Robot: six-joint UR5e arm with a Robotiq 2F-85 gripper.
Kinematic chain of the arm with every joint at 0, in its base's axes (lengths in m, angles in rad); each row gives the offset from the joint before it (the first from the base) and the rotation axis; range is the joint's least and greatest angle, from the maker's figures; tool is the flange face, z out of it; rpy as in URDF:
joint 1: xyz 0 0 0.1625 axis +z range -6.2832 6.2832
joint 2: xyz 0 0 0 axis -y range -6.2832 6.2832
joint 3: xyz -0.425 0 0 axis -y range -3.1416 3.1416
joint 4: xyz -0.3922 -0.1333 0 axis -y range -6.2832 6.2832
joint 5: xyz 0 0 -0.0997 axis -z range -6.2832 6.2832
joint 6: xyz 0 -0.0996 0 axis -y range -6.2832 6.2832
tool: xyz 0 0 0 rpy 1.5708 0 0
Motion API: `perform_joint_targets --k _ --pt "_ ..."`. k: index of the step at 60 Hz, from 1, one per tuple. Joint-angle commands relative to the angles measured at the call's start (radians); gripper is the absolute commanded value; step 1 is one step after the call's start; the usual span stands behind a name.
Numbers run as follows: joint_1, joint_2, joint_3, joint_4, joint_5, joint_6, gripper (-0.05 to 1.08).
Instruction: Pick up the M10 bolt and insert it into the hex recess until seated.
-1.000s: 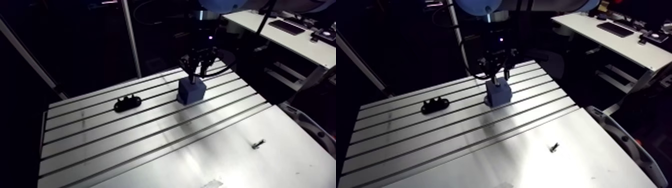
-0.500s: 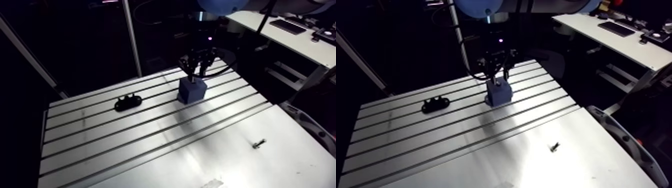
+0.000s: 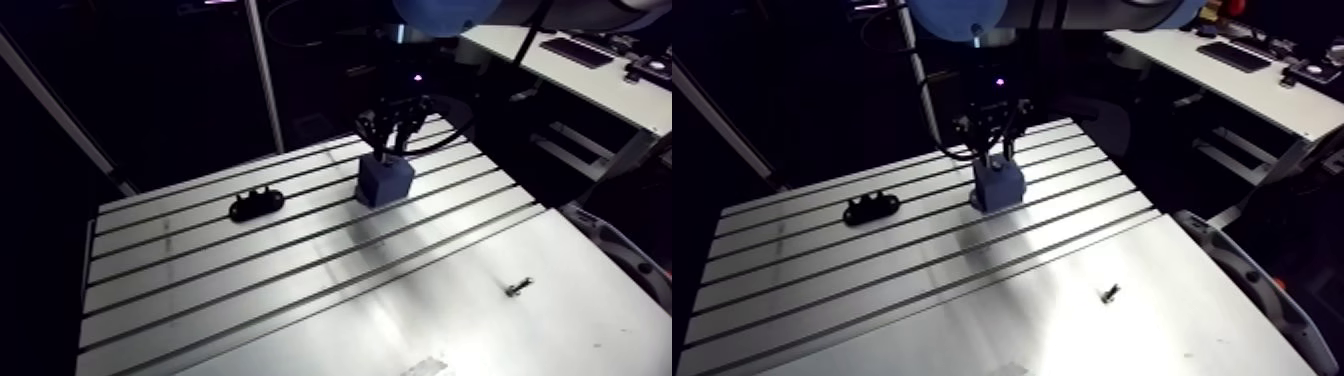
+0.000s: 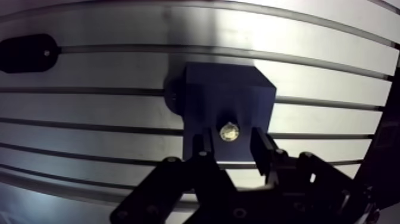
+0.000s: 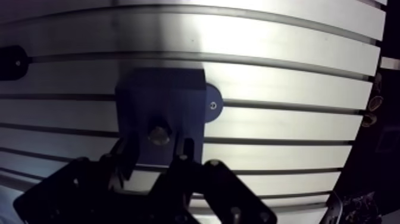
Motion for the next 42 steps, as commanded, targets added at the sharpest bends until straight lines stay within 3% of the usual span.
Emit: perform_joint_targets --k 1,42 --pt "0.000 0.001 0.000 -0.003 0.003 -0.003 0.55" --pt "0.000 0.002 0.002 -0.006 0.001 -0.010 0.58"
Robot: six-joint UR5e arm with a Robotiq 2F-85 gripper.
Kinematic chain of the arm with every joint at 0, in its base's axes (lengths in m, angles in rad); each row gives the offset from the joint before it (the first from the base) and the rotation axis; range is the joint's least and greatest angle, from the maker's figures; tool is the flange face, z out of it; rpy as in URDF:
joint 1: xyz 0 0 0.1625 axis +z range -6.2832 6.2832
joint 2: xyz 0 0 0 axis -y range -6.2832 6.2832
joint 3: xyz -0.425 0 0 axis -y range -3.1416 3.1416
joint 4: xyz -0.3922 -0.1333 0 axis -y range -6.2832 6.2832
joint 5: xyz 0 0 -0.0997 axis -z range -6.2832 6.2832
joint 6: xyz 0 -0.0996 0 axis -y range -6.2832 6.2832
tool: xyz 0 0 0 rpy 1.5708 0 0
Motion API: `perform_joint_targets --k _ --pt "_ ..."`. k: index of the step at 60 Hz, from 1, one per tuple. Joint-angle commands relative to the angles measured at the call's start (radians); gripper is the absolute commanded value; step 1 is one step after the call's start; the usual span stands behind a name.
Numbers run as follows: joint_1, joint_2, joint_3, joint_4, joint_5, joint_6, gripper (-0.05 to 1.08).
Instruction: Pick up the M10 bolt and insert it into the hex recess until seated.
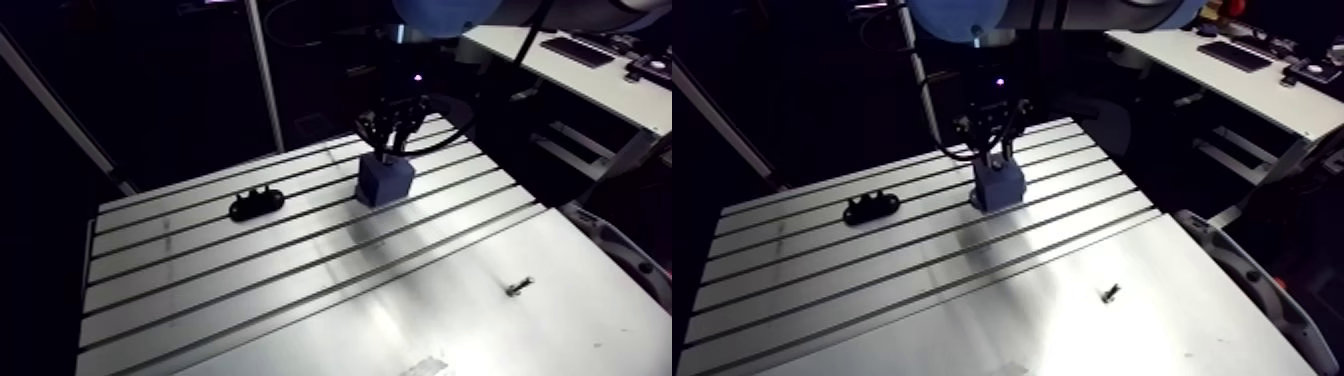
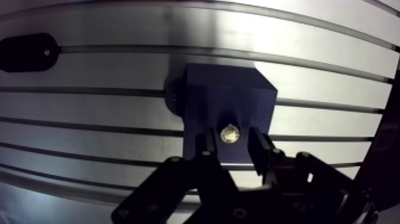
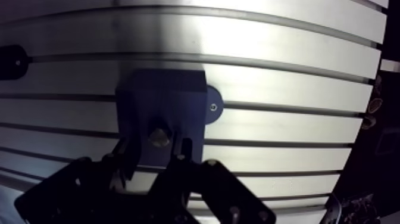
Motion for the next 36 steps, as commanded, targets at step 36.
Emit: perform_joint_targets --k 36 --pt "-0.002 0.001 0.007 -0.016 0.005 -0.005 0.59"
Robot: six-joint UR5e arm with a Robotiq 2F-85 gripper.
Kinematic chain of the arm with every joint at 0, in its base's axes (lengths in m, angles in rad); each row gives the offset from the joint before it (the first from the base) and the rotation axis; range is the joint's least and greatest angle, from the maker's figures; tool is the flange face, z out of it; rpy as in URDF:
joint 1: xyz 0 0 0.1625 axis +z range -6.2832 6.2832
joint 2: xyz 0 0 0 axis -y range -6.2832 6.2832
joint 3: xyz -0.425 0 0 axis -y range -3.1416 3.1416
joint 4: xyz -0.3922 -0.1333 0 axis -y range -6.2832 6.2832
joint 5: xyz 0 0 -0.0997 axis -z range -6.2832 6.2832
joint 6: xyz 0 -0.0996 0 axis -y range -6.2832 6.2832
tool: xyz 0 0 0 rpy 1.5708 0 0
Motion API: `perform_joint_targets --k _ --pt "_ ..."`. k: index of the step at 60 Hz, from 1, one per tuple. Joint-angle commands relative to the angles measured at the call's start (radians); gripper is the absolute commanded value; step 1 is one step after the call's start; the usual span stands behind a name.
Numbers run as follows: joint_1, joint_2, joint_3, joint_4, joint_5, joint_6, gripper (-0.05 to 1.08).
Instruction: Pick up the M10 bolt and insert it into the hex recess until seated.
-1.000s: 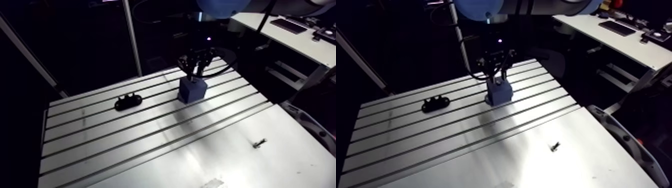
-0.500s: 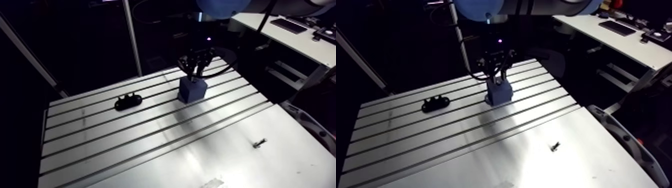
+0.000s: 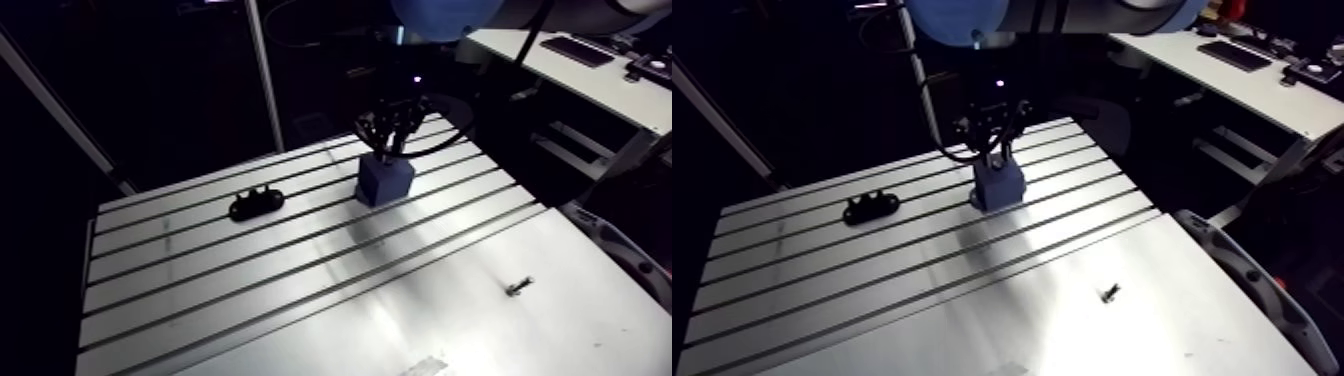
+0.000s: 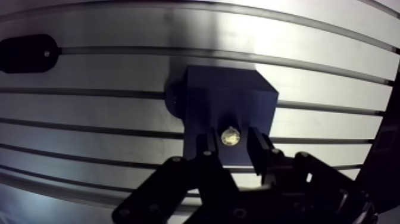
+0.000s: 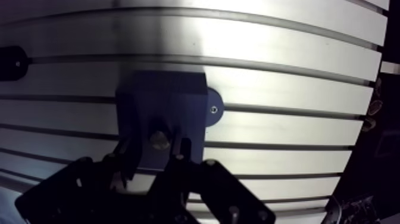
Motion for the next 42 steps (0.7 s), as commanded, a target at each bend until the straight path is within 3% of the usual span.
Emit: perform_joint_targets --k 1,42 --pt "-0.001 0.001 0.000 -0.002 0.001 -0.001 0.59" --pt "-0.001 0.006 0.007 -0.017 0.001 -0.015 0.63"
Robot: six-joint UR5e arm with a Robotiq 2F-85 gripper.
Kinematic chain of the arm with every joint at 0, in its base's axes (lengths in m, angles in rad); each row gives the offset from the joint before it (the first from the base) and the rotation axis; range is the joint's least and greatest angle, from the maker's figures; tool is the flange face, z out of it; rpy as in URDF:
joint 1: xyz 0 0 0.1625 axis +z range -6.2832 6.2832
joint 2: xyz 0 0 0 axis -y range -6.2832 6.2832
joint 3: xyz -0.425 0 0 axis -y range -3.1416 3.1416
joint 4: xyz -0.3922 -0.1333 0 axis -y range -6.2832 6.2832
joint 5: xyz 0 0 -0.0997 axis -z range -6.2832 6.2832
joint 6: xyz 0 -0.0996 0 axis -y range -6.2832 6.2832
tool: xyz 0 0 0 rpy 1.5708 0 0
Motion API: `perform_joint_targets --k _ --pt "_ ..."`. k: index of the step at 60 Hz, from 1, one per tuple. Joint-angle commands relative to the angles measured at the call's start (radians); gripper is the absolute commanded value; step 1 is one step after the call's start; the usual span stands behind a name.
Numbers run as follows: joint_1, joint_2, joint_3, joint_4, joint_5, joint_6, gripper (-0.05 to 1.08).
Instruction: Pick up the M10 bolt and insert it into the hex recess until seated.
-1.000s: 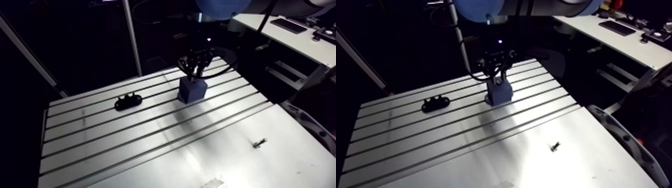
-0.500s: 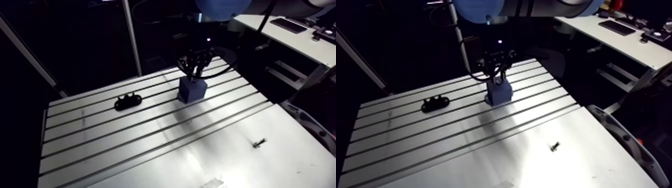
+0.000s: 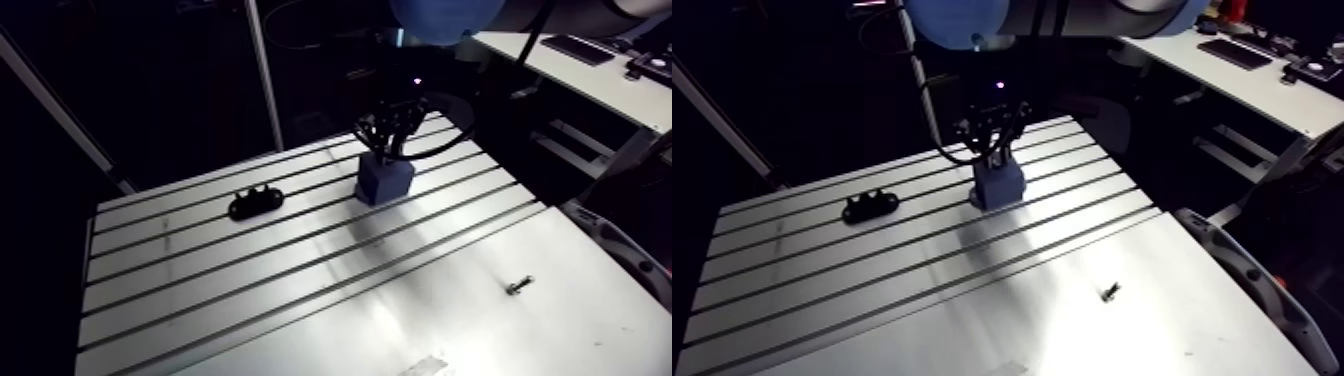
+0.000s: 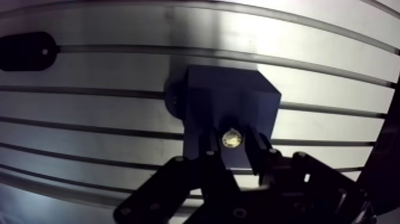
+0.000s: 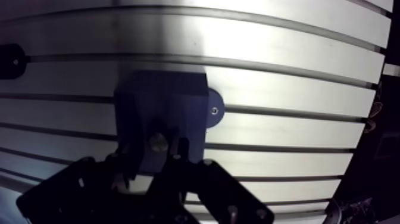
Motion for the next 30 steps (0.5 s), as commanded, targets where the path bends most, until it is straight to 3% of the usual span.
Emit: perform_joint_targets --k 1,30 --pt "0.000 0.001 0.001 -0.009 0.000 -0.003 0.63" --pt "0.000 0.002 0.005 -0.009 0.001 -0.003 0.66"
